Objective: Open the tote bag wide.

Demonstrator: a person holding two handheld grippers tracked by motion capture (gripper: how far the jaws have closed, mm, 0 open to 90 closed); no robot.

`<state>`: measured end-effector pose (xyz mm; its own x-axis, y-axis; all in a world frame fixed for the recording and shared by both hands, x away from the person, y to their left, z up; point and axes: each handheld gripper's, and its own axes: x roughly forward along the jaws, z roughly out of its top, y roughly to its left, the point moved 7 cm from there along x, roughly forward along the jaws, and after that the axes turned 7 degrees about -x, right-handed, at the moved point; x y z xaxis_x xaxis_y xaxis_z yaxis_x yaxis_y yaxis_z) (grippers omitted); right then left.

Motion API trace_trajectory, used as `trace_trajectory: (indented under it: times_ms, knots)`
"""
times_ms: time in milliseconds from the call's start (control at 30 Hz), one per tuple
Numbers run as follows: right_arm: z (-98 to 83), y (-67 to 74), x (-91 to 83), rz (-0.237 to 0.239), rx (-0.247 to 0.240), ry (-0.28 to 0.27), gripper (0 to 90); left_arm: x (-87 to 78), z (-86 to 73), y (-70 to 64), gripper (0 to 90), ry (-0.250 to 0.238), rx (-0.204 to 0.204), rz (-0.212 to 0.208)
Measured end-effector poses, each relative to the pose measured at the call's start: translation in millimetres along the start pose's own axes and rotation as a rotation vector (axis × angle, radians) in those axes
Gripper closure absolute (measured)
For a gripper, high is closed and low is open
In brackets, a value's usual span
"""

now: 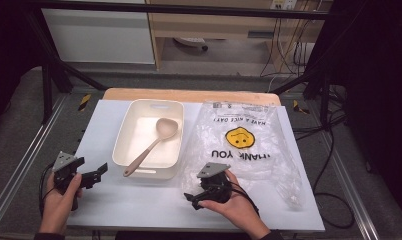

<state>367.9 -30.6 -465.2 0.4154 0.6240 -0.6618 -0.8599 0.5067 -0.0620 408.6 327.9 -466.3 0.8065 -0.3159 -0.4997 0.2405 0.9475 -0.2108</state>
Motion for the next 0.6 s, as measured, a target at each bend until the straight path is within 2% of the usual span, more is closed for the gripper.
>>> trace_trajectory:
  times_ms: [167,233,333,433,467,500,600]
  knots:
    - [-2.4,13.9,17.9,0.023,-0.032,0.050,7.4,0.0,0.5,-0.7,7.1,-0.002,0.003,-0.003]
    - [-7.1,16.0,23.9,0.015,-0.046,0.080,7.4,-0.3,0.7,-1.1,7.1,-0.003,0.005,-0.005]
    - [-16.5,14.8,30.0,-0.003,-0.042,0.124,10.5,-0.5,0.7,-1.6,7.1,-0.005,0.008,-0.003]
    - [-23.6,8.3,30.7,-0.018,-0.024,0.152,20.0,0.1,0.5,-1.9,7.1,0.000,0.013,-0.004]
    - [-24.0,6.4,30.3,-0.012,-0.005,0.146,26.8,0.4,0.4,-1.9,7.1,0.001,0.013,-0.004]
    - [-23.5,3.6,28.8,-0.017,-0.007,0.132,36.7,0.6,0.1,-2.1,7.1,0.004,0.014,-0.006]
    - [-23.3,-4.4,26.7,-0.028,0.017,0.120,55.6,0.7,-0.3,-2.0,7.1,0.004,0.013,-0.004]
